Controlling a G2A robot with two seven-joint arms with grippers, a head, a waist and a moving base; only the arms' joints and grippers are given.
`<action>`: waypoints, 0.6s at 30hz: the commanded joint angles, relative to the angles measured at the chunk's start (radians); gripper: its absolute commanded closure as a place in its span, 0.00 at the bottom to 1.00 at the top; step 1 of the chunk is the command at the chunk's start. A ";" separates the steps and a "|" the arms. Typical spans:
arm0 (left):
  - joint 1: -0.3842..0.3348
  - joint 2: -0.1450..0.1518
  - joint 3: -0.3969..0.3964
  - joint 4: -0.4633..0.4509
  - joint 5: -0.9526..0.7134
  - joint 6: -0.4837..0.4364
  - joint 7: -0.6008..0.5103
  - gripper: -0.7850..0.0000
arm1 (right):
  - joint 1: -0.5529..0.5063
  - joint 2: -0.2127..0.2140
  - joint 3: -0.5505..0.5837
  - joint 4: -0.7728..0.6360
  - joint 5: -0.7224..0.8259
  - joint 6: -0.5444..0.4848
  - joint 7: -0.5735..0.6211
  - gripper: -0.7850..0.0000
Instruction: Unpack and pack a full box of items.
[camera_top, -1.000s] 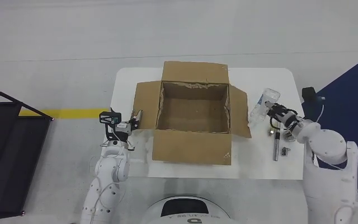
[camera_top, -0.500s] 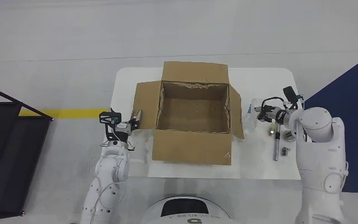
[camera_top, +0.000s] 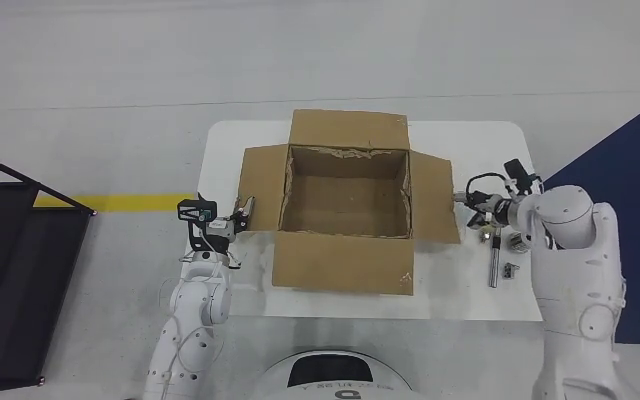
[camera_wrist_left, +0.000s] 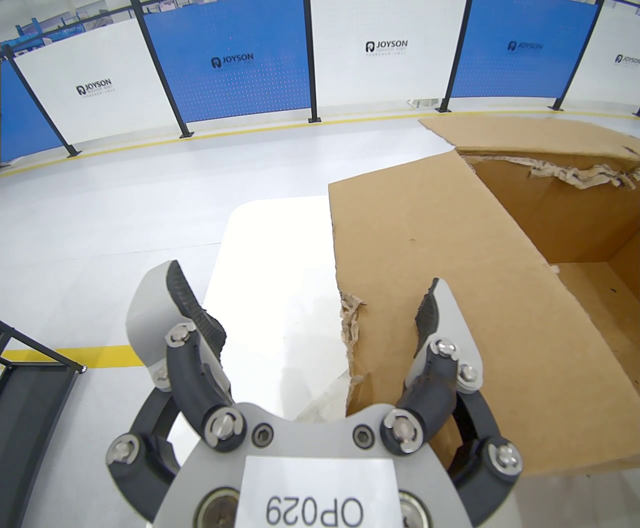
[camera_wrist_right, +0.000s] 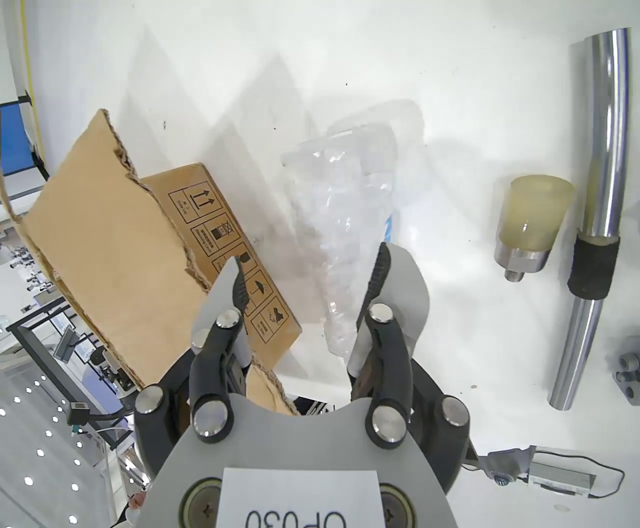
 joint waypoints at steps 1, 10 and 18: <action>0.000 0.000 0.000 0.000 0.000 0.000 0.000 0.00 | -0.046 0.000 0.021 -0.079 0.012 0.036 -0.033 0.00; 0.000 0.000 0.000 0.000 0.000 0.000 0.000 0.00 | -0.300 -0.022 0.018 -0.621 0.077 0.170 -0.268 0.00; 0.000 0.000 0.000 0.000 0.000 0.000 0.000 0.00 | -0.220 -0.021 -0.248 -0.644 -0.062 0.161 -0.274 0.00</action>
